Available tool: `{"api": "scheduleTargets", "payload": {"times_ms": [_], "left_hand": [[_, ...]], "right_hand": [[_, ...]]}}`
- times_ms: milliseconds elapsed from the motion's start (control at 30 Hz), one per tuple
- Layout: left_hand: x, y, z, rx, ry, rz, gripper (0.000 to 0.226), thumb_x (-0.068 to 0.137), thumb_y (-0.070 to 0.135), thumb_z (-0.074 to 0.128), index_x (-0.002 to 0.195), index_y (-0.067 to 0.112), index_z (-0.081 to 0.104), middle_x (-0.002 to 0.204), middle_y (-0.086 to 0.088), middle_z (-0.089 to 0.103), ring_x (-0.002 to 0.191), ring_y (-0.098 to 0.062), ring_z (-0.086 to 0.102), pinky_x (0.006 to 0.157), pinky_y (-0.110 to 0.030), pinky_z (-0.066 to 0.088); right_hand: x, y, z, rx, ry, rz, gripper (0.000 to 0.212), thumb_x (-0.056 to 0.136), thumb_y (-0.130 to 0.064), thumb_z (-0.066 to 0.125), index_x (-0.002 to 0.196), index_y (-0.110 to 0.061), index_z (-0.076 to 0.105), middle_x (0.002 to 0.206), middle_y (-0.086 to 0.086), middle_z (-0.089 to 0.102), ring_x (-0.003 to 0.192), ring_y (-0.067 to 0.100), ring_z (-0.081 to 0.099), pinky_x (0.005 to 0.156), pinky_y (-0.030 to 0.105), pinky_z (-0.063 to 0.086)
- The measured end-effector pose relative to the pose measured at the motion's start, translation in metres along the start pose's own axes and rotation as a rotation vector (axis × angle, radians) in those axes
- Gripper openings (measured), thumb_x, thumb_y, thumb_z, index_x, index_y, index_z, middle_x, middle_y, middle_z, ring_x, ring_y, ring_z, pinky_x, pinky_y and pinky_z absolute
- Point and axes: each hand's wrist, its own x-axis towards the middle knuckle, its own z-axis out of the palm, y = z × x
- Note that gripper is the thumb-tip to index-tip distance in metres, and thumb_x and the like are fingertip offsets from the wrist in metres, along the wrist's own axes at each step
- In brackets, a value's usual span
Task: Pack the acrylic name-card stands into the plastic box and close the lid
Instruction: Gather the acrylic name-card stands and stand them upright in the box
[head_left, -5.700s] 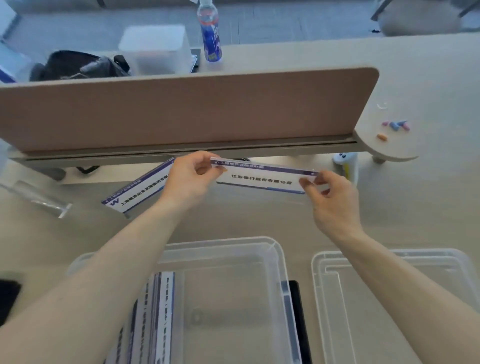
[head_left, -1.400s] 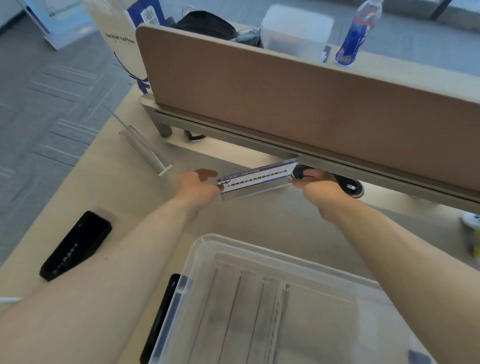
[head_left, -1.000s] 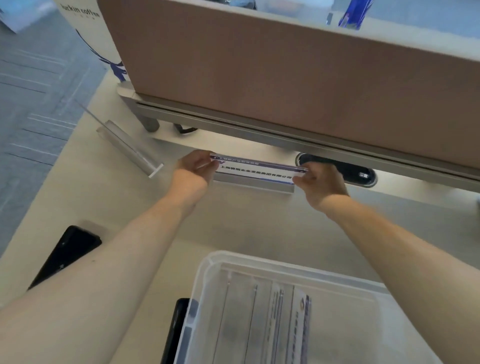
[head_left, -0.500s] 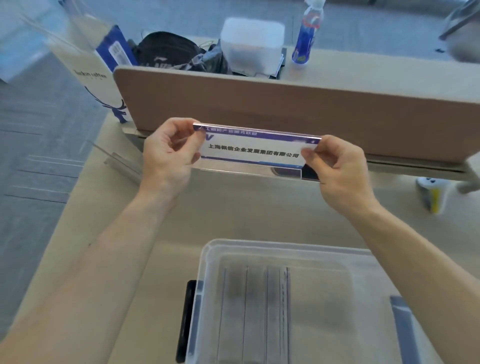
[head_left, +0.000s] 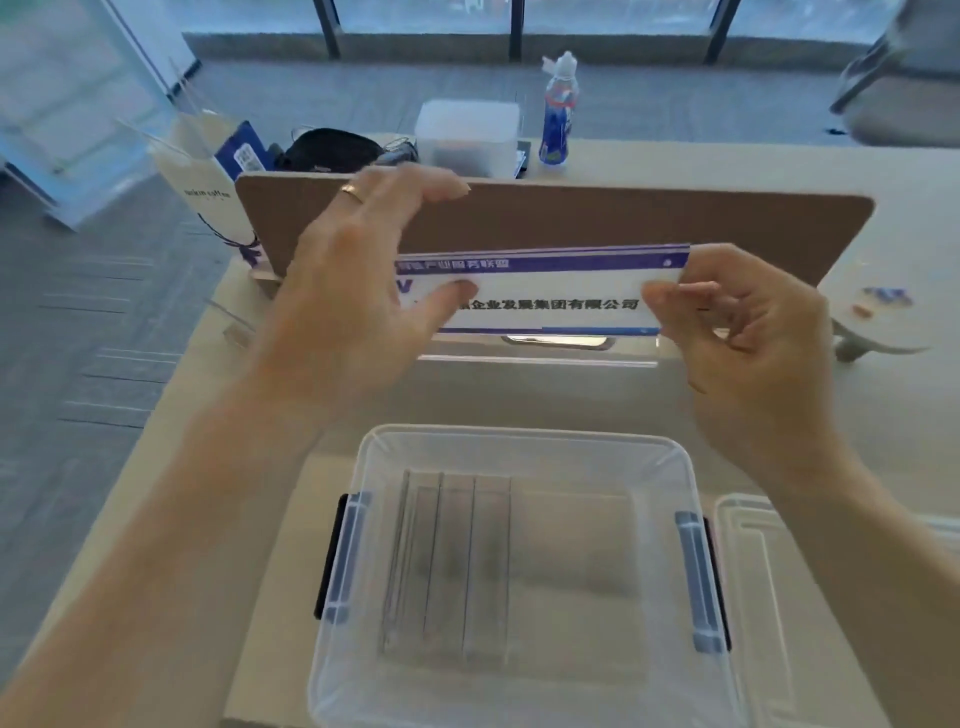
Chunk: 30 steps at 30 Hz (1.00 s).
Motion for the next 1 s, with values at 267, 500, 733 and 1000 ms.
{"api": "scheduleTargets", "payload": {"times_ms": [267,500,733,1000], "left_hand": [[-0.039,0.066,0.057,0.042,-0.274,0.125,0.008,0.099,0.028,0.063,0.103,0.026,0.07,0.088,0.007,0.074,0.08,-0.022,0.067,0.071,-0.04,0.055],[-0.103,0.076,0.102,-0.598,-0.224,-0.442,0.021,0.099,0.018,0.067,0.117,0.029,0.069,0.101,0.013,0.08,0.089,-0.005,0.078,0.071,-0.031,0.066],[-0.151,0.048,0.145,-0.602,-0.41,-0.635,0.025,0.106,0.021,0.053,0.12,0.034,0.068,0.102,0.012,0.081,0.09,-0.009,0.079,0.08,-0.044,0.065],[-0.172,0.016,0.196,-0.419,-0.609,-0.712,0.024,0.102,0.028,0.046,0.116,0.03,0.065,0.101,0.004,0.079,0.09,-0.019,0.076,0.084,-0.05,0.061]], "right_hand": [[-0.05,0.021,-0.052,-0.117,0.067,-0.004,0.017,0.097,-0.023,0.066,0.113,-0.017,0.068,0.113,-0.002,0.067,0.111,0.013,0.064,0.099,0.038,0.054],[-0.126,0.047,-0.022,0.3,-0.041,0.62,0.055,0.098,-0.03,0.059,0.147,-0.031,0.035,0.134,-0.007,0.057,0.115,0.008,0.065,0.084,0.03,0.061],[-0.183,0.096,0.017,0.282,-0.155,0.91,0.053,0.105,-0.025,0.046,0.153,-0.037,0.028,0.127,-0.002,0.063,0.101,0.001,0.071,0.073,0.022,0.059],[-0.203,0.14,0.048,0.196,-0.245,1.132,0.058,0.107,-0.023,0.042,0.159,-0.033,0.019,0.115,-0.018,0.061,0.095,-0.003,0.063,0.071,0.018,0.048]]}}
